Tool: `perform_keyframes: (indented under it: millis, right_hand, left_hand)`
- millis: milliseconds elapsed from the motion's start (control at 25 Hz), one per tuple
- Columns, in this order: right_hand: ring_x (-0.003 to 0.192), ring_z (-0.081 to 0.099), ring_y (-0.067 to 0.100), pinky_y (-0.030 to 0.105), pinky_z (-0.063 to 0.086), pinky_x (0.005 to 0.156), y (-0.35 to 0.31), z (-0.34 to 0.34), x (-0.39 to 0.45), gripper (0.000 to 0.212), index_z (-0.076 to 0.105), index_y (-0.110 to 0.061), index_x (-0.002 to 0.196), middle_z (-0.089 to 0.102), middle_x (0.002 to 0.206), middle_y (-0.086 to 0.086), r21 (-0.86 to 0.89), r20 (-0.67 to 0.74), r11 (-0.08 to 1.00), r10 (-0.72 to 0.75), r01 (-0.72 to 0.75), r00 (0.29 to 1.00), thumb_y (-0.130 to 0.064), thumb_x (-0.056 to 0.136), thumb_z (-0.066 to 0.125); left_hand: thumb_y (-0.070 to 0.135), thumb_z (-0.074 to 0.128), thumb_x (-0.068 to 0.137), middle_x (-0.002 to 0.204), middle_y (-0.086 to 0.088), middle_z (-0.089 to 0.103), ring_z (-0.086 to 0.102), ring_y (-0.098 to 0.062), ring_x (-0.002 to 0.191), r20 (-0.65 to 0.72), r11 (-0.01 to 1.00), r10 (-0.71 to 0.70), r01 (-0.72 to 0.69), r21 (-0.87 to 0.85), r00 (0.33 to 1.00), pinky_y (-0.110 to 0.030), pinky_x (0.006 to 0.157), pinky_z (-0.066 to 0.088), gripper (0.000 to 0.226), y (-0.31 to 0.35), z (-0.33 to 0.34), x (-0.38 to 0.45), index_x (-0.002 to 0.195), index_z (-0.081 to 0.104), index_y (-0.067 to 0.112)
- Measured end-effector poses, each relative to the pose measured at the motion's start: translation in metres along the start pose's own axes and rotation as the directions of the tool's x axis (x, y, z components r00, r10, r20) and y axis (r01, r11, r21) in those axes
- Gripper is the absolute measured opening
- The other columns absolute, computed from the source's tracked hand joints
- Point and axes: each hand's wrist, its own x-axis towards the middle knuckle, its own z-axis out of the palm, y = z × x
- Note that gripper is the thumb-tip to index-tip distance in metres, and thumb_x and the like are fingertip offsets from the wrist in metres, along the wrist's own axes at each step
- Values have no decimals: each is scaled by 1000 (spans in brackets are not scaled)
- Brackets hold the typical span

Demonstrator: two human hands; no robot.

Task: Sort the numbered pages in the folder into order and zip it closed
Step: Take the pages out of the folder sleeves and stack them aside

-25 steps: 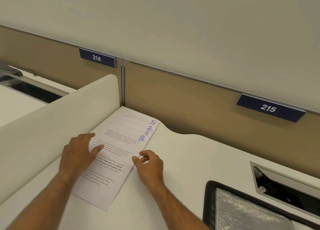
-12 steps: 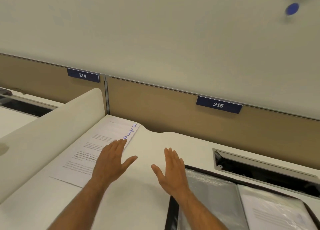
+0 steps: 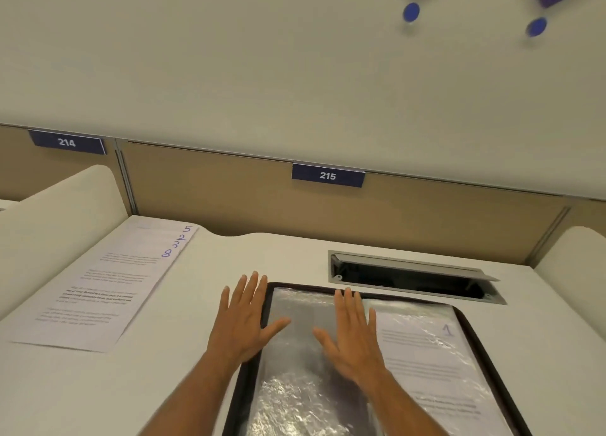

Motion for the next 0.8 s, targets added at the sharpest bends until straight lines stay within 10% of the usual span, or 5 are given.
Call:
perform_keyframes:
  millis: [600, 800]
  right_hand:
    - [154, -12, 23, 48, -12, 122, 182, -1, -81, 113, 7, -29, 159, -9, 168, 1, -38, 90, 962, 274, -272, 957, -86, 64, -20]
    - [149, 23, 28, 44, 19, 122, 205, -16, -80, 72, 33, -25, 150, 28, 161, 5, 73, -6, 901, 430, -429, 903, -69, 93, 36]
  left_hand:
    - [97, -9, 65, 158, 5, -27, -26, -16, 146, 267, 996, 77, -85, 19, 961, -48, 118, -20, 114, 114, 80, -30, 155, -16, 28]
    - [95, 4, 78, 160, 6, -19, -24, -16, 144, 239, 997, 69, -75, 16, 968, -43, 114, -24, 103, 111, 91, -34, 156, -9, 28]
